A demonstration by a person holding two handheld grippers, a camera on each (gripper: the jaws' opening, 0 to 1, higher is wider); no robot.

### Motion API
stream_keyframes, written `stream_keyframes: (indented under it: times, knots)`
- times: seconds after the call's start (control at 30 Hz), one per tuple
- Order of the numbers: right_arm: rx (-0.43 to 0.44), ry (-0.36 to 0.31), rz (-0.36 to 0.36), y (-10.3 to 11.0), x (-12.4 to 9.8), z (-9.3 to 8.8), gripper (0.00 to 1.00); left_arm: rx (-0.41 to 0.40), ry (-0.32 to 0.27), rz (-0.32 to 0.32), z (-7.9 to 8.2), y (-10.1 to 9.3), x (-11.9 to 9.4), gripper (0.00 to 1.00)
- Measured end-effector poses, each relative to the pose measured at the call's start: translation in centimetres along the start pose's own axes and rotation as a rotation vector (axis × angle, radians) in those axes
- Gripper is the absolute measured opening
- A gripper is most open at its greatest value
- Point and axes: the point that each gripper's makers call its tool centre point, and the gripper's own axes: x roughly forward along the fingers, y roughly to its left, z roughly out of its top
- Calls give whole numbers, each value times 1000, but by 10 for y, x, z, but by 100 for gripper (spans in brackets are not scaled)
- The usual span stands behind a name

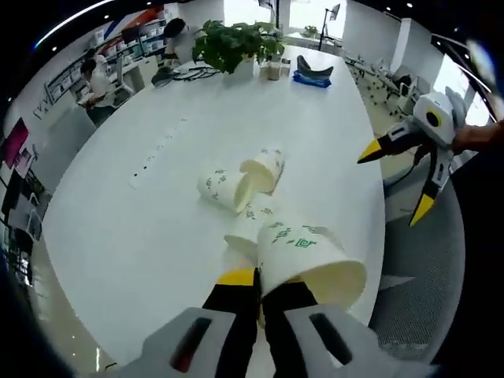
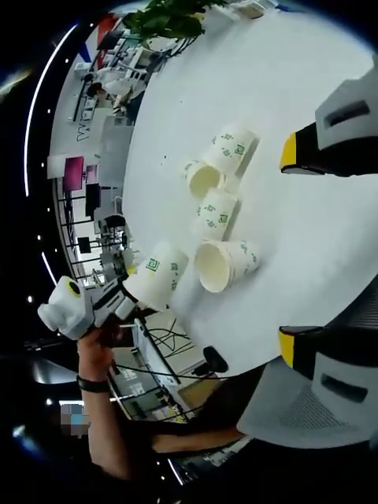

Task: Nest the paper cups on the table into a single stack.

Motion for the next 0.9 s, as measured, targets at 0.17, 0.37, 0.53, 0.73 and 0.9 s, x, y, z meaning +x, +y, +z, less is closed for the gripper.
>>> stream_keyframes:
  times: [0.17,0.37,0.53,0.73,0.9]
  knots:
    - [2,-2,-2,0,-2,-2,79,51,43,-21,-3,-1,4,0]
    - [5,-2,-5,-1,-1,-6,79,109,115,-68,-4,-20,6,0]
    - [7,-5,-5,4,-4,-7,79,168,172,-80,-7,-26,13,0]
    - [3,-2,-3,3,-9,-7,79,233,239,-98,-10,-30,22,0]
    - [4,-2,-7,1,-10,-9,79,264,276,-111,-10,-35,30,0]
